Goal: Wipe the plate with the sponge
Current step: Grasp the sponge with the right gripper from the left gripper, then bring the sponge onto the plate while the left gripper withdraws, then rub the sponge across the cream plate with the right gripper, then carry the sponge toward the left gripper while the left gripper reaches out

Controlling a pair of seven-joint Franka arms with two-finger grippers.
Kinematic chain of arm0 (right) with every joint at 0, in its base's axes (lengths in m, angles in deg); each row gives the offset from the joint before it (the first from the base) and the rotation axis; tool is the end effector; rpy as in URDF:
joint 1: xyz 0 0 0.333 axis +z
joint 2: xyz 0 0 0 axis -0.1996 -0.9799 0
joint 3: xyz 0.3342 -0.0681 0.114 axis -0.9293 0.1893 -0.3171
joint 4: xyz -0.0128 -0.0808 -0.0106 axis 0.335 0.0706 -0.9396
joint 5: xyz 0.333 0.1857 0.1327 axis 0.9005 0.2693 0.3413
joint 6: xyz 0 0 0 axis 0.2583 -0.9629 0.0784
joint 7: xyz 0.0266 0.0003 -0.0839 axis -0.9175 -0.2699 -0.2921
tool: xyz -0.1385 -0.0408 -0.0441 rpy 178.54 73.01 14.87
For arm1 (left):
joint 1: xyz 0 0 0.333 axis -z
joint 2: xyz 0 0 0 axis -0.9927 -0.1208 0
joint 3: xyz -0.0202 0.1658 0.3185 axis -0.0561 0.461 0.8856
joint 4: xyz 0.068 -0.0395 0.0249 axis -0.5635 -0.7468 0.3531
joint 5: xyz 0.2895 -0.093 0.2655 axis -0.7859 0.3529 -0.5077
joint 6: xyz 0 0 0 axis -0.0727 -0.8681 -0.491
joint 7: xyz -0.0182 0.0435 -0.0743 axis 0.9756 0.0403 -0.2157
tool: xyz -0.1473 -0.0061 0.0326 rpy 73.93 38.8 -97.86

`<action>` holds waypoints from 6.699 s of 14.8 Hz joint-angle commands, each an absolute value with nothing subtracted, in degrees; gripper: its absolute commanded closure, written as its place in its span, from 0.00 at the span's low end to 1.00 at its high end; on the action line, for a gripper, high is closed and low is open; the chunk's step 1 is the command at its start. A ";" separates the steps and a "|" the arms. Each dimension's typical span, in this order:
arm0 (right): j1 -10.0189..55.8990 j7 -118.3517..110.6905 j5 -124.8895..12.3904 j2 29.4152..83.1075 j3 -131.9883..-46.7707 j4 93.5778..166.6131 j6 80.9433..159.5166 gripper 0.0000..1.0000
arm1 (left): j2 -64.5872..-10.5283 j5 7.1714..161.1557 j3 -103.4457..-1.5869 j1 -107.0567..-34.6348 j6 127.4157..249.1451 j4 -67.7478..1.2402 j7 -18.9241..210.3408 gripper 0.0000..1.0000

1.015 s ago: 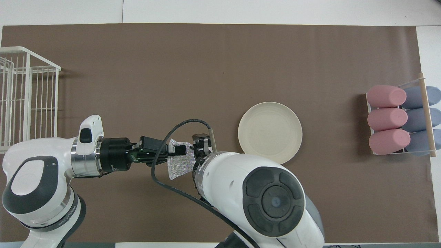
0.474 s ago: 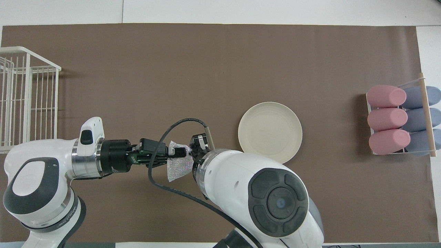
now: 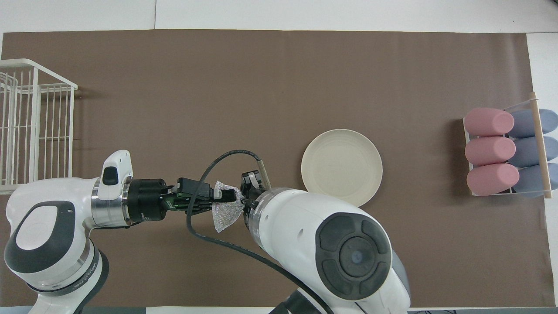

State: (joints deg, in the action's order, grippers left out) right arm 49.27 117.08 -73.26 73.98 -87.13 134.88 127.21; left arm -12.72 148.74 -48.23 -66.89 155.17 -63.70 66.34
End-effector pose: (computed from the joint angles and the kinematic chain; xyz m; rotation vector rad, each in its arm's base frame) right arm 0.4295 0.4215 0.5540 -2.1899 1.7086 0.1960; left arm 0.4138 -0.2367 0.4743 1.7064 0.2605 -0.2885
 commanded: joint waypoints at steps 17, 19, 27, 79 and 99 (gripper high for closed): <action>35.42 91.98 -72.86 69.77 -87.72 153.32 140.93 1.00 | -11.41 119.43 -48.08 -78.22 157.74 -59.15 72.79 0.00; 34.81 89.43 -72.86 68.97 -87.72 155.45 146.14 1.00 | -11.41 112.68 -47.99 -78.75 157.83 -58.36 72.88 0.00; 30.06 80.55 -71.90 65.20 -87.80 158.44 149.83 1.00 | -11.85 92.70 -48.87 -80.07 160.71 -56.68 72.88 0.00; 36.56 88.79 -60.38 63.96 -87.72 153.71 148.81 1.00 | -14.14 90.32 -49.40 -81.83 162.75 -52.64 84.13 0.00; 43.68 124.49 -81.30 66.86 -87.89 118.19 100.45 1.00 | -12.47 134.52 -49.93 -73.94 155.72 -53.96 78.95 0.00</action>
State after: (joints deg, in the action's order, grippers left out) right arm 43.75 123.02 -80.04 66.38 -87.74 117.39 100.42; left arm -13.16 132.48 -50.57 -76.89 156.20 -53.36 80.08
